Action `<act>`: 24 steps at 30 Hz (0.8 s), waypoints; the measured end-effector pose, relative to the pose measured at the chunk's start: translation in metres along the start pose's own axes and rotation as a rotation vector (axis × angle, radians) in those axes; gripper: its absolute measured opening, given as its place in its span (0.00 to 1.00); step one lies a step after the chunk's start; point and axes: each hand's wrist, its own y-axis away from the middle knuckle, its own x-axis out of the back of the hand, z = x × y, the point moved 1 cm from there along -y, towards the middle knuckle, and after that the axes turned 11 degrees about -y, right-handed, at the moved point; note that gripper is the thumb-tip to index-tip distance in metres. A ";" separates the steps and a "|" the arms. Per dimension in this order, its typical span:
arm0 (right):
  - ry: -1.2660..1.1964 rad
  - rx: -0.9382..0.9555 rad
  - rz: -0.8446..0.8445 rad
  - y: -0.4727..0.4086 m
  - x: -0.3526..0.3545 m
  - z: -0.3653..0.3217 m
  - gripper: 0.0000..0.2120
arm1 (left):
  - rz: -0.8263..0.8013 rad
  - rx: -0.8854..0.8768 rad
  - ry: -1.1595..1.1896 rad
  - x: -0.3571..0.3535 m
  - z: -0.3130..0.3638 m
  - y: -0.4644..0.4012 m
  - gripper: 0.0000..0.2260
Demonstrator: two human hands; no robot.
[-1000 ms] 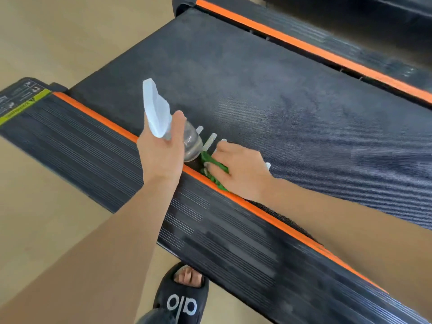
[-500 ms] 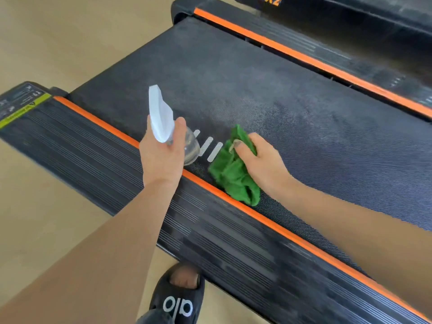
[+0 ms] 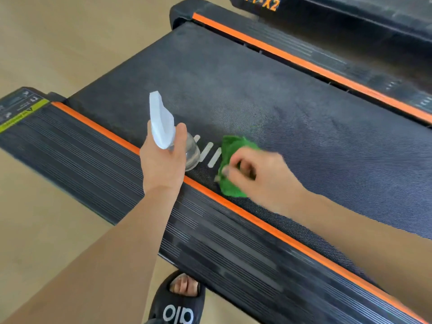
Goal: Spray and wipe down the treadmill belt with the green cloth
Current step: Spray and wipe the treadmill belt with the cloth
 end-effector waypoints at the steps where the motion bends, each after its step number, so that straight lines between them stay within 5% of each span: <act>1: 0.038 -0.040 -0.139 0.005 0.000 0.001 0.16 | 0.003 0.001 0.001 0.000 0.000 0.000 0.14; 5: 0.046 0.083 0.109 -0.015 0.005 0.017 0.19 | 0.006 -0.001 0.000 -0.001 0.001 0.001 0.13; 10: 0.353 0.198 -0.081 -0.019 -0.056 0.044 0.22 | 0.000 -0.012 -0.016 -0.002 0.000 0.001 0.13; 16: 0.251 0.328 -0.034 -0.061 -0.065 0.028 0.10 | 0.025 -0.041 -0.044 -0.004 -0.001 -0.002 0.14; 20: 0.188 0.340 0.003 -0.040 -0.050 0.030 0.12 | 0.037 -0.039 -0.037 -0.004 -0.002 0.000 0.14; 24: 0.163 0.473 -0.155 -0.008 -0.038 0.050 0.17 | 0.034 -0.049 -0.062 -0.004 0.000 -0.002 0.15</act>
